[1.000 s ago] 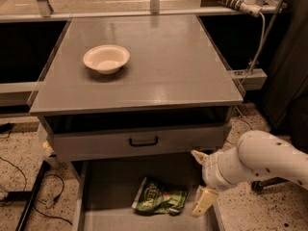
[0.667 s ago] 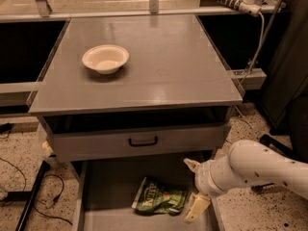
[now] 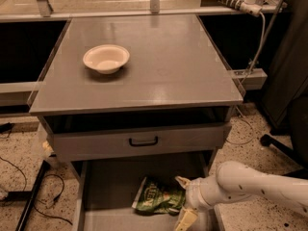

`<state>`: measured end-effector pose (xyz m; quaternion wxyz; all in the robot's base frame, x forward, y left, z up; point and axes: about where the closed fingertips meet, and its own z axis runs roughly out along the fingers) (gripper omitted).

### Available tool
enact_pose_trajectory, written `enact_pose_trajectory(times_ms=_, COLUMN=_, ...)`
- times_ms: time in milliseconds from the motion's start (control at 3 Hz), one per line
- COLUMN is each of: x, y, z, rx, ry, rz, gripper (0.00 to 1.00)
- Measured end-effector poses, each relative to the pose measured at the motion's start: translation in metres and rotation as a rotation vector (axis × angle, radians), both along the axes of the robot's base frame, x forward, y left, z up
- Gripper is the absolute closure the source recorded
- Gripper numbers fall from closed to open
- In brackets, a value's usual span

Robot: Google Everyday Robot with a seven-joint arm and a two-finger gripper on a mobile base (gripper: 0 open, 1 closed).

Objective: Pick green jalapeno chip bag from middle drawer and place on counter

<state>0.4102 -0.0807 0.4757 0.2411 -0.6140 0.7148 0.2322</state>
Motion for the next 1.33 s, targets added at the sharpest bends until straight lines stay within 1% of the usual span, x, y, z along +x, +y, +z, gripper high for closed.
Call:
enact_pose_trajectory(times_ms=333, x=0.003, y=0.009, z=-0.041, rx=0.03, ry=-0.003, rz=-0.007, gripper=0.0)
enact_pose_trajectory(times_ms=667, x=0.016, y=0.021, z=-0.064, rx=0.034, ry=-0.048, rz=-0.012, gripper=0.0)
enact_pose_trajectory(times_ms=1000, x=0.029, y=0.033, z=-0.081, rx=0.029, ry=-0.093, rz=-0.021, gripper=0.0)
enact_pose_trajectory(times_ms=1333, x=0.036, y=0.039, z=-0.099, rx=0.003, ry=-0.121, rz=-0.04, gripper=0.0)
